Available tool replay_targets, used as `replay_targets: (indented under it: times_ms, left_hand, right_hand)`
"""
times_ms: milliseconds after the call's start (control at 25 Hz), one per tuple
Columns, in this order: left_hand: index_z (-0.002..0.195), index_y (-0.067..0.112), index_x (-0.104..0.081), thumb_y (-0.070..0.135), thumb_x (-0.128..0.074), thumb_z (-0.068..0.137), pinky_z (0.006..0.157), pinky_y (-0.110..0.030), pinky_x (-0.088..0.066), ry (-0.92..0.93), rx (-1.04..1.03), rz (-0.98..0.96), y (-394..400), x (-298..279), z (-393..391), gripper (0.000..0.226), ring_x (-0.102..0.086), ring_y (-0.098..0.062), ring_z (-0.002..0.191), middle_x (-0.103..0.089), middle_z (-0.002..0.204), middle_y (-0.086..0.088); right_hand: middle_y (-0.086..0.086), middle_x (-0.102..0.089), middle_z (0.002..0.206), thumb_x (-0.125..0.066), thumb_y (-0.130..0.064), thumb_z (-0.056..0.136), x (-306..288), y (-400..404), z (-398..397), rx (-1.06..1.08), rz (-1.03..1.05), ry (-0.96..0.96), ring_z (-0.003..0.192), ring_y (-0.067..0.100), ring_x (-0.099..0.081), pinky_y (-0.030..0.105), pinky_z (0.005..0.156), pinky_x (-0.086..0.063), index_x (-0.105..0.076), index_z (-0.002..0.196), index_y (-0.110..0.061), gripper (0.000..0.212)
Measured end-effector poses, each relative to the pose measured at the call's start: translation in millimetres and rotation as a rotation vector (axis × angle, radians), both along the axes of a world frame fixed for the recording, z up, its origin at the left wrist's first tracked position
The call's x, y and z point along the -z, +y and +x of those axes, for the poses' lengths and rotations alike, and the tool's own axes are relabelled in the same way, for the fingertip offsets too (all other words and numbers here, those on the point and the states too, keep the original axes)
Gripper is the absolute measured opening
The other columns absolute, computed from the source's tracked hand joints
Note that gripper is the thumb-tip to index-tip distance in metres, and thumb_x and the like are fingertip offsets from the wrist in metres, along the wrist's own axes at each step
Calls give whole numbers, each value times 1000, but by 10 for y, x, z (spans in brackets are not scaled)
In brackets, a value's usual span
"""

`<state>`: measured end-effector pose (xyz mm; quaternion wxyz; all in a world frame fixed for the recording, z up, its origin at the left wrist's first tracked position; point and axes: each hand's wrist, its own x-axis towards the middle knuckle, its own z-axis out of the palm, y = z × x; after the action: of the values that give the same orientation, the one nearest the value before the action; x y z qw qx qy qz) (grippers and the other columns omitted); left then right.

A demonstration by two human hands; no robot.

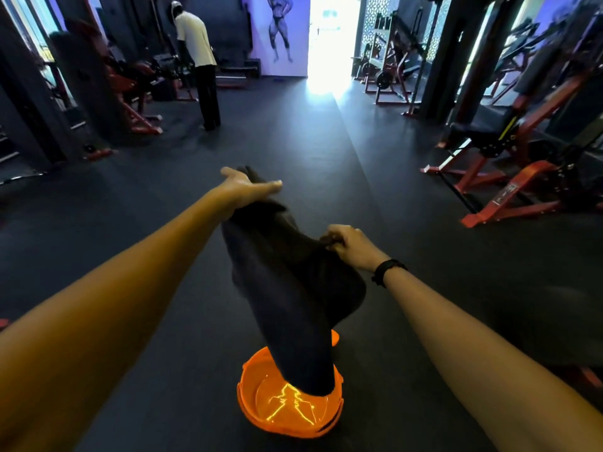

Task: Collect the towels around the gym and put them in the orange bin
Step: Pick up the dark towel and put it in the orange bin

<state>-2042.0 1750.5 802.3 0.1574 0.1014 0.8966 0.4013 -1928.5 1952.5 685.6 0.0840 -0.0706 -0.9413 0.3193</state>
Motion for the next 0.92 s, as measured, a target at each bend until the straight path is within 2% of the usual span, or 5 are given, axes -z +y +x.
replay_targets:
  times_ms: [120,280,400,640,920]
  left_hand:
    - [151,20,13,59,-75,68,112,-38,-31,123,337,-164,46,142,-21,127,-32,-30,139,-25,155,-12]
    - [108,28,-64,61,-75,67,77,-34,-49,358,627,-371,275,358,20,54,-62,-22,98,-65,96,3]
    - [69,24,-59,49,-69,80,59,-32,-41,500,522,-320,278,456,-63,30,-57,-25,72,-57,71,-2]
    - [91,2,-72,28,-68,87,81,-46,-56,253,421,177,122,434,-312,27,-69,-30,85,-71,91,-20]
    - [93,8,-70,22,-63,91,77,-33,-57,8,318,516,13,386,-370,15,-69,-20,82,-72,92,-10]
  right_hand:
    - [2,-61,78,-59,-11,92,-259,-65,-152,-54,-84,200,75,10,-56,19,64,-38,-60,81,-9,11]
    - [-5,-62,74,-63,-11,90,-379,-189,-278,-115,-295,298,70,1,-57,16,66,-44,-65,82,-12,8]
    - [-1,-64,79,-70,-21,86,-346,-190,-239,-33,-345,287,71,5,-58,20,66,-46,-66,88,-6,15]
    - [10,-53,130,-62,-67,73,-2,110,85,257,-337,-649,107,30,-61,45,90,-53,-34,140,-13,90]
    - [15,-60,125,-54,-65,75,249,-224,-169,100,-1222,-448,116,34,-57,46,97,-45,-47,132,-13,78]
